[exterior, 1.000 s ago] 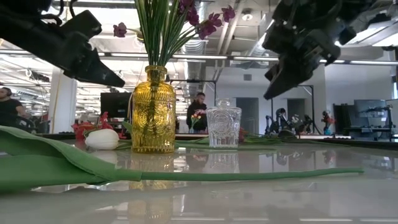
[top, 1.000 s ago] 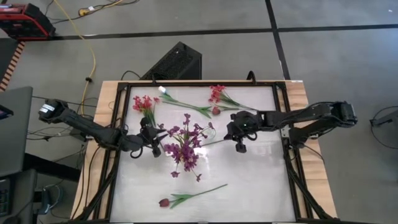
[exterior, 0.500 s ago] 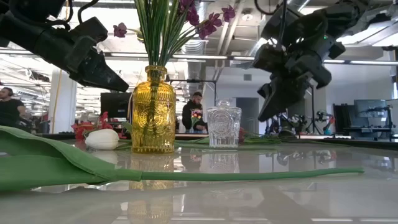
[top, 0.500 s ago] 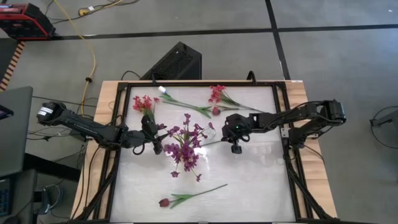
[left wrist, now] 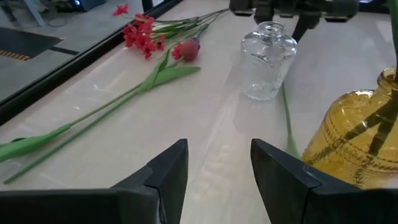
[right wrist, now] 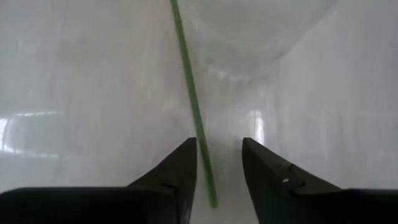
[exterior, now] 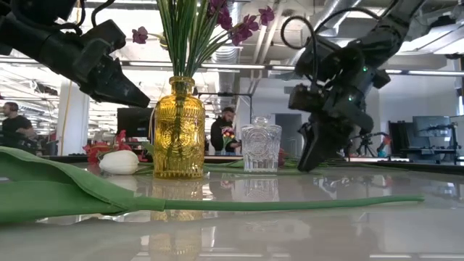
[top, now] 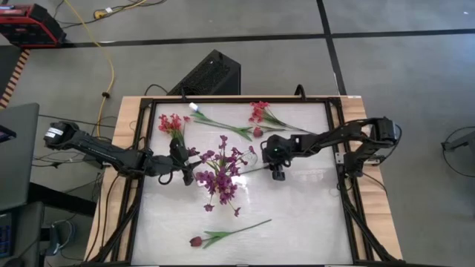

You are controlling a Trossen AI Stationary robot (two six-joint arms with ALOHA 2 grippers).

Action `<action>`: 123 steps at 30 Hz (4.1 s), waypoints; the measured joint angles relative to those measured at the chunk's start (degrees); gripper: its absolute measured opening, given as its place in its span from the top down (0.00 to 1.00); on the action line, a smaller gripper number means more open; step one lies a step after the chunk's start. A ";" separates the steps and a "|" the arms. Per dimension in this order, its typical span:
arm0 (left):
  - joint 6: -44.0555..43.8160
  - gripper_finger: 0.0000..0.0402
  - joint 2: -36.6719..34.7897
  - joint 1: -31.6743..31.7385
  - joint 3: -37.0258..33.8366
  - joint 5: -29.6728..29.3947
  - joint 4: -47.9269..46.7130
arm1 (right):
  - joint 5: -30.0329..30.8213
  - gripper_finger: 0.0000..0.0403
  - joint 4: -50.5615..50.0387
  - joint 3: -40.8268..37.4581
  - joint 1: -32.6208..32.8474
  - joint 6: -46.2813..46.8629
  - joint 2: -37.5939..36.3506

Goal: Sort flowers into vase by color
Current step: Adjust the bottom white tulip, then put the top red tulip into the yellow vase

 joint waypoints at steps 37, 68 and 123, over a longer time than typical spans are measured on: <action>-4.69 0.59 0.01 -0.02 0.00 -0.31 -4.40 | 1.89 0.91 -6.70 0.14 7.85 9.17 0.96; -4.42 0.59 0.01 0.00 0.00 -1.98 -4.57 | 1.48 0.93 -22.15 -0.02 9.68 19.66 -16.57; 54.24 0.65 58.64 45.29 57.14 29.83 -38.46 | 1.67 0.50 -18.39 -0.70 14.96 17.51 -16.59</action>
